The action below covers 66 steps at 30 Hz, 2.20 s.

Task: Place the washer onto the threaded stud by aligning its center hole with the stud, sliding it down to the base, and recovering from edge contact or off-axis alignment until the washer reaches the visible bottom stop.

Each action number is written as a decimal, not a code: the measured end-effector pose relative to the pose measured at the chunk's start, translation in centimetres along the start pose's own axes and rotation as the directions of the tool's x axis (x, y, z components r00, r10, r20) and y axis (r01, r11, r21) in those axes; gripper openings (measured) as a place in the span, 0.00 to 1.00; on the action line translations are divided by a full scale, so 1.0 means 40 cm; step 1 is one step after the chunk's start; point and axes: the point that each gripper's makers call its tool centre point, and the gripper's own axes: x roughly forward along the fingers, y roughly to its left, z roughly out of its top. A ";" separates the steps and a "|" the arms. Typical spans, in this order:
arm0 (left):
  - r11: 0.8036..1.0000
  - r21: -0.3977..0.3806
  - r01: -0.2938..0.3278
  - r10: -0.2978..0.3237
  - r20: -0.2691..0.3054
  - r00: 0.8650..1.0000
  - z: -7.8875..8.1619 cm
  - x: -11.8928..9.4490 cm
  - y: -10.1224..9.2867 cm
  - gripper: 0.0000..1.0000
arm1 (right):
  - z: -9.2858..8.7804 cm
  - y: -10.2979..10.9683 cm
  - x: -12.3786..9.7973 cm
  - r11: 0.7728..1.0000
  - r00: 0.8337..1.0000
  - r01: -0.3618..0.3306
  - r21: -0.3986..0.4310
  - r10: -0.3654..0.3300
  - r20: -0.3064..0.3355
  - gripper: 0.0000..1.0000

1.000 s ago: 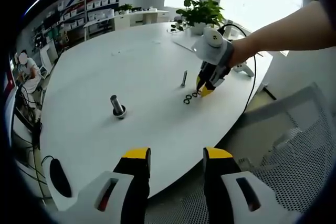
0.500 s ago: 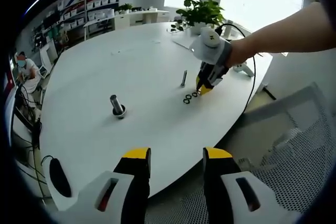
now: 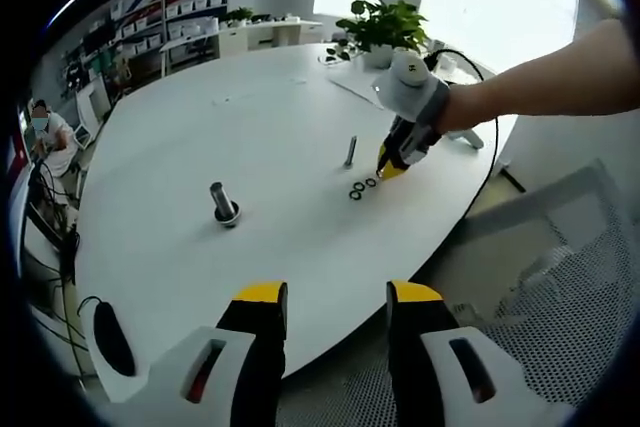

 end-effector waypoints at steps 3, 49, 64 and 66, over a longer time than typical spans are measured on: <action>1.000 0.004 0.002 -0.002 0.001 1.000 0.000 0.000 -0.003 0.38 | 0.019 -0.015 -0.024 1.000 1.000 0.005 0.010 -0.005 0.023 0.13; 1.000 0.005 0.018 -0.018 0.006 1.000 0.002 0.000 -0.011 0.38 | 0.147 -0.049 -0.052 0.991 0.998 0.042 -0.126 -0.035 0.057 0.14; 1.000 -0.008 0.022 -0.022 -0.012 1.000 -0.007 0.002 -0.010 0.37 | 0.111 -0.050 0.025 0.995 1.000 0.025 -0.095 -0.026 -0.008 0.14; 1.000 -0.010 0.020 -0.020 -0.014 1.000 -0.009 0.002 -0.009 0.37 | 0.108 -0.046 0.031 0.997 1.000 0.016 -0.079 -0.017 -0.009 0.14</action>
